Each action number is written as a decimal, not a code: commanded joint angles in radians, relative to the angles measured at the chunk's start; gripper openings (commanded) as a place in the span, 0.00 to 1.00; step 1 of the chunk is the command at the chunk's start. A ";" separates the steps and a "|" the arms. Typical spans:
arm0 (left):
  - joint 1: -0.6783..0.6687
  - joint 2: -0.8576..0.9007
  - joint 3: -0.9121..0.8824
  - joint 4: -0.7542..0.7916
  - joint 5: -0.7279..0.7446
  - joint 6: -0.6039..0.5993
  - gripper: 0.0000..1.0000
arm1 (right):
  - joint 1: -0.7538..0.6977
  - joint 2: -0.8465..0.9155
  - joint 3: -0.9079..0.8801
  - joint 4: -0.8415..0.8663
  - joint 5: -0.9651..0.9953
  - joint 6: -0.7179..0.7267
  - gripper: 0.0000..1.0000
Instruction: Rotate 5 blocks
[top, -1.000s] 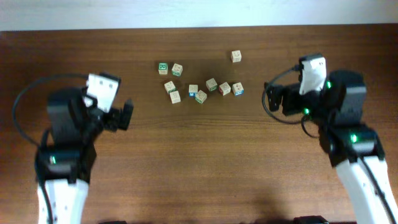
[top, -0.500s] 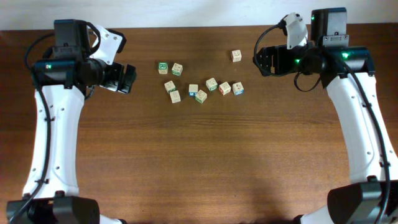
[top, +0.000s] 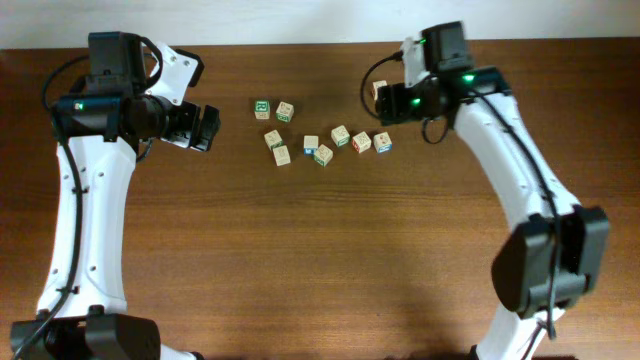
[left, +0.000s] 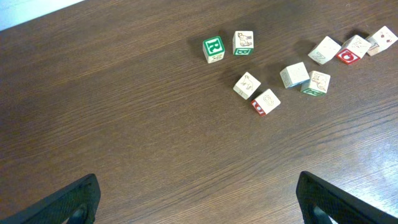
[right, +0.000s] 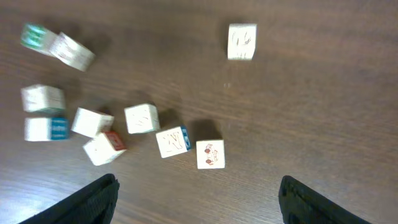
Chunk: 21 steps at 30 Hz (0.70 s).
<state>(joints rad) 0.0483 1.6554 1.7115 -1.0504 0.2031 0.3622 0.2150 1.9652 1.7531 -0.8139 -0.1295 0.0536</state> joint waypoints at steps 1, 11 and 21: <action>0.007 0.006 0.024 0.001 0.014 -0.009 0.99 | 0.033 0.076 0.014 0.008 0.119 0.041 0.80; 0.007 0.006 0.024 0.001 0.014 -0.009 0.99 | 0.034 0.211 0.013 -0.019 0.082 -0.067 0.64; 0.007 0.006 0.024 0.001 0.014 -0.009 0.99 | 0.032 0.265 0.013 0.051 0.089 -0.129 0.51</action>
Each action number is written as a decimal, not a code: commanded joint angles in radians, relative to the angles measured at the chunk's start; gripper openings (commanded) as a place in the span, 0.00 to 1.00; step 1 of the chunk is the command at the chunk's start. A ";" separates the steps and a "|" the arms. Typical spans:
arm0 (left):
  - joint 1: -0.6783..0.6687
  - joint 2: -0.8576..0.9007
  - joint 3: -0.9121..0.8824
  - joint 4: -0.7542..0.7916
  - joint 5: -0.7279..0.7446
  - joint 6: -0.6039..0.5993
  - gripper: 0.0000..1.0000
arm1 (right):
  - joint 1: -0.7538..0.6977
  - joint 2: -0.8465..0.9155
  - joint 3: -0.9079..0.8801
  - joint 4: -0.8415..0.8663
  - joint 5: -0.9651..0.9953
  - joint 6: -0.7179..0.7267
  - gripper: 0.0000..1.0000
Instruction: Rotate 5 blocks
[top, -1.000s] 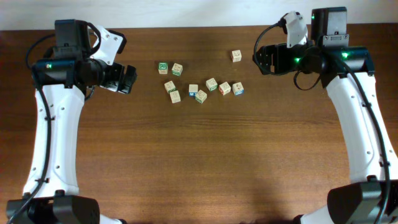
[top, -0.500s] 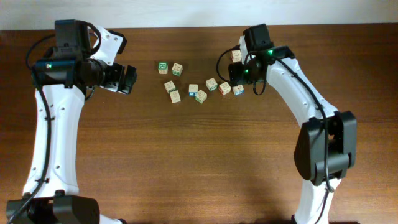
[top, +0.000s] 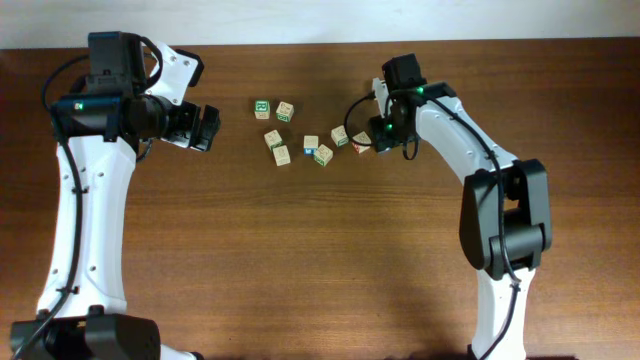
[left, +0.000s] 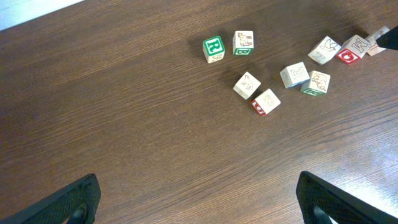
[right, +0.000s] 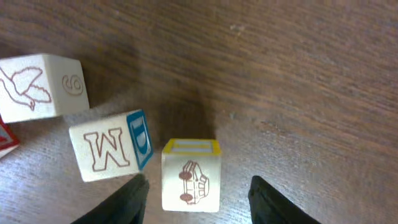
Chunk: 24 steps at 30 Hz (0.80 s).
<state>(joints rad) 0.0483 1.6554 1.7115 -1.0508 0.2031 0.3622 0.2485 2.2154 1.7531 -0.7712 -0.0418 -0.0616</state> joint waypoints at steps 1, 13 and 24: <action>0.007 0.006 0.024 0.001 0.014 -0.009 0.99 | -0.001 0.016 0.013 0.011 0.002 -0.013 0.50; 0.007 0.006 0.024 0.002 0.014 -0.009 0.99 | 0.000 0.053 0.012 0.011 -0.013 -0.010 0.44; 0.007 0.006 0.024 0.001 0.014 -0.009 0.99 | 0.000 0.030 0.028 -0.124 -0.022 0.142 0.26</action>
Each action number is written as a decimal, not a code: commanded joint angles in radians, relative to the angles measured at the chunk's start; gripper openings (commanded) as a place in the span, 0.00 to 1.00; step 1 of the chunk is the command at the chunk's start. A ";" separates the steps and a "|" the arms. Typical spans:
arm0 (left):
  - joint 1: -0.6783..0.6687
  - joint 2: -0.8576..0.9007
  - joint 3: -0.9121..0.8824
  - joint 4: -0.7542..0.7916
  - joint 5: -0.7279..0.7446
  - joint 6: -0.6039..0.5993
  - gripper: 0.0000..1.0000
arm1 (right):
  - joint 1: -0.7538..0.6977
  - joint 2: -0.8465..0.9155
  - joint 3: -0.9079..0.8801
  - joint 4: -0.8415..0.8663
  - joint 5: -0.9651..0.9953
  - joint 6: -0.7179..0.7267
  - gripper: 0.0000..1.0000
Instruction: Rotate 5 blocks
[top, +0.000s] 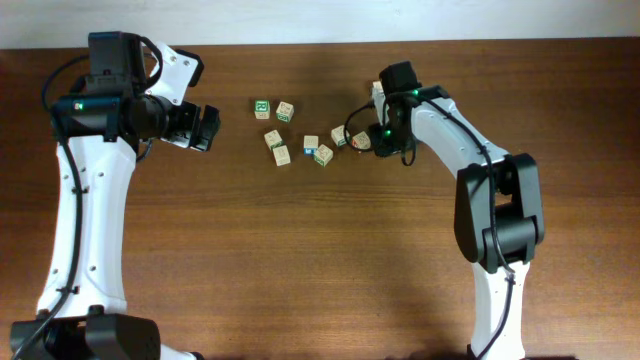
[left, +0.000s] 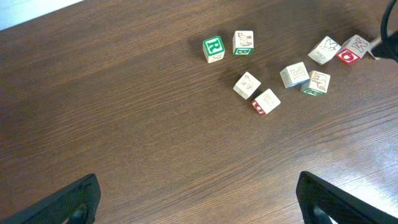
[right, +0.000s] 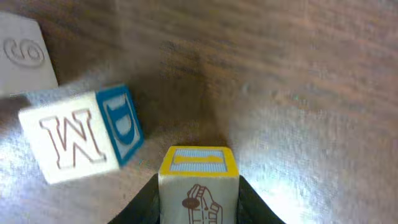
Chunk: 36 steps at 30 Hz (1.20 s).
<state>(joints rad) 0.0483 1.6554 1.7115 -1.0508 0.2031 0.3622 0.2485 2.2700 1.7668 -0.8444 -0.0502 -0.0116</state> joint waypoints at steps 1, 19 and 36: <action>0.007 0.006 0.024 0.001 0.014 -0.009 0.99 | 0.000 -0.039 0.027 -0.127 -0.050 0.122 0.25; 0.007 0.006 0.024 0.001 0.014 -0.009 0.99 | 0.019 -0.040 -0.004 -0.455 -0.104 0.252 0.55; 0.007 0.006 0.024 0.001 0.014 -0.009 0.99 | 0.078 0.108 0.228 -0.073 -0.027 -0.090 0.64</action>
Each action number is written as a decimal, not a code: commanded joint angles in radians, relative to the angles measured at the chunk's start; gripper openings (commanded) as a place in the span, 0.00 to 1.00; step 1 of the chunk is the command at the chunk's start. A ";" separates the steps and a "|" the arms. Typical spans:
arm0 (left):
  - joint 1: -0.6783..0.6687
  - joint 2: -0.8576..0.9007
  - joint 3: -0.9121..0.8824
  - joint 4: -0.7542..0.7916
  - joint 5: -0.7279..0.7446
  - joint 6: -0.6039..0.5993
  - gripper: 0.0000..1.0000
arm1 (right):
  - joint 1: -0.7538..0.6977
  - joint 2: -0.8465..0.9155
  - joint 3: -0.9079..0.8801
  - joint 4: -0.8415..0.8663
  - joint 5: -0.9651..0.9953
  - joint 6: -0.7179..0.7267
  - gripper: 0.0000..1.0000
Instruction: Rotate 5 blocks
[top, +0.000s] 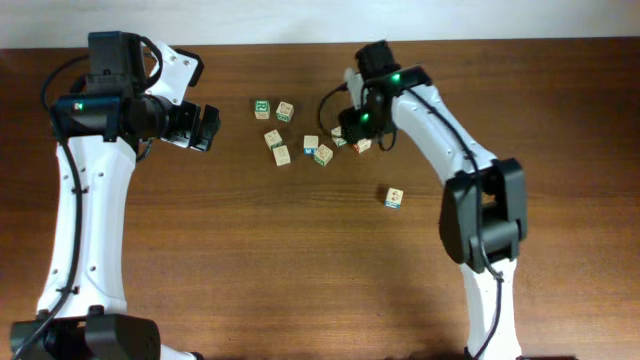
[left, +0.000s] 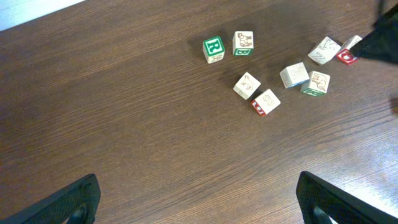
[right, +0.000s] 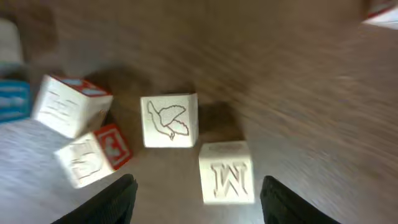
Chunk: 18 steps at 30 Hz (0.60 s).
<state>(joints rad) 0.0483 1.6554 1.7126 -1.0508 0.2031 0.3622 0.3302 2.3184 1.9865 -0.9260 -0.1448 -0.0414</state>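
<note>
Several wooden picture blocks lie in a loose cluster on the brown table (top: 300, 250). My right gripper (top: 358, 122) hangs over the cluster's right end, open and holding nothing. In the right wrist view a block with an M (right: 227, 180) lies just ahead of the fingers (right: 118, 199). A bird block (right: 170, 120) sits beside it, and a red-sided block (right: 93, 155) lies to the left. One block (top: 394, 197) lies alone, nearer the front. My left gripper (top: 205, 128) is open, off to the left of the cluster, near the green R block (left: 213, 48).
The right arm (left: 382, 37) shows dark at the edge of the left wrist view. Two blocks (top: 285, 111) sit apart at the cluster's back left. The table's far edge meets a white wall (top: 300, 20).
The right gripper stood tight round the yellow-topped car block. Now it is open over the M and bird blocks further left, and one block lies alone at the front right. The left arm is unchanged.
The right gripper began high over the cluster's right end, open. It was then low, with the car block just ahead of its open fingers, then with the fingers against that block. Now a block lies apart from the cluster and the gripper is over other blocks.
</note>
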 joint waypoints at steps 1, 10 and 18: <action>0.007 0.006 0.023 0.001 0.014 -0.009 0.99 | -0.005 0.063 0.008 0.011 0.093 -0.060 0.64; 0.007 0.006 0.023 0.001 0.014 -0.009 0.99 | -0.008 0.067 0.008 -0.002 0.080 0.000 0.32; 0.007 0.006 0.023 0.001 0.014 -0.009 0.99 | 0.000 0.064 0.009 -0.295 -0.097 0.400 0.30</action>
<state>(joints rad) 0.0483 1.6554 1.7126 -1.0512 0.2035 0.3622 0.3252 2.3890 2.0022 -1.1519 -0.1955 0.2020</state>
